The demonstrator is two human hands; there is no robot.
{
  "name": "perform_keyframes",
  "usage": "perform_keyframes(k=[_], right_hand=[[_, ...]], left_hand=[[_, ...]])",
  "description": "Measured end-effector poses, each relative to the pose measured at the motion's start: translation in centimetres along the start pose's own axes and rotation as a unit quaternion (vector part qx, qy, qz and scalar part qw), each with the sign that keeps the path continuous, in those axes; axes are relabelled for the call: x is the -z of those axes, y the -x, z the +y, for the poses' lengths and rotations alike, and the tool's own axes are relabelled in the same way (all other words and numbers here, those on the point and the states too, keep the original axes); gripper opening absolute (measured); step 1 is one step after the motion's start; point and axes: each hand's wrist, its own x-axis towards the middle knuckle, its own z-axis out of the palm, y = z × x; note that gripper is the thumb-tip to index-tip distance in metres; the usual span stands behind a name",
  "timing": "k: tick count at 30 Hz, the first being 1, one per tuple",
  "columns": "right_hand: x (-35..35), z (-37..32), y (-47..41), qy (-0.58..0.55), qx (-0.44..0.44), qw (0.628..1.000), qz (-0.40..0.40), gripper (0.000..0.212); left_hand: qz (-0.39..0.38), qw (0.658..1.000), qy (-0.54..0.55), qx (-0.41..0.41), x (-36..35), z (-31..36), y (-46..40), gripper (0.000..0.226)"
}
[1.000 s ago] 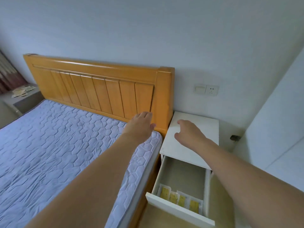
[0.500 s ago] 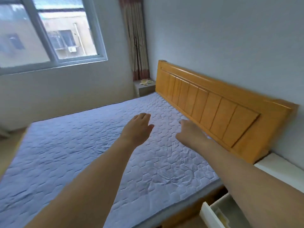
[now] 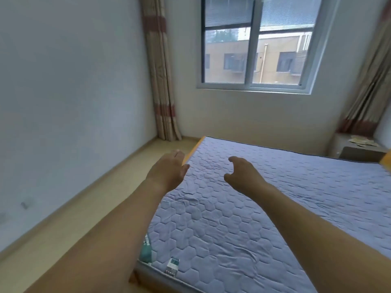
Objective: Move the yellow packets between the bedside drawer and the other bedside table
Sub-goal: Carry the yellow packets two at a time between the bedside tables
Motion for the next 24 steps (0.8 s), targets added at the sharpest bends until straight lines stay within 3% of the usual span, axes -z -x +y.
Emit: perform_keyframes(k=[5, 11, 18, 24], right_hand=[[-9.8, -16.1, -4.6, -0.027, 0.110, 0.993, -0.045, 0.061], [-18.4, -31.8, -8.3, -0.046, 0.207, 0.972, -0.097, 0.062], [-27.6, -45.3, -14.4, -0.053, 0.268, 0.951, -0.144, 0.061], [-34.9, -55.5, -25.0, -0.068, 0.290, 0.945, -0.134, 0.060]], left_hand=[[0.034, 0.993, -0.023, 0.106, 5.7, -18.3, 4.6, 0.050], [0.054, 0.974, -0.039, 0.216, 10.9, -33.7, 8.8, 0.051], [0.055, 0.957, -0.066, 0.276, 12.9, -48.3, 8.7, 0.051], [0.063, 0.953, -0.095, 0.281, 14.3, -62.3, 1.7, 0.051]])
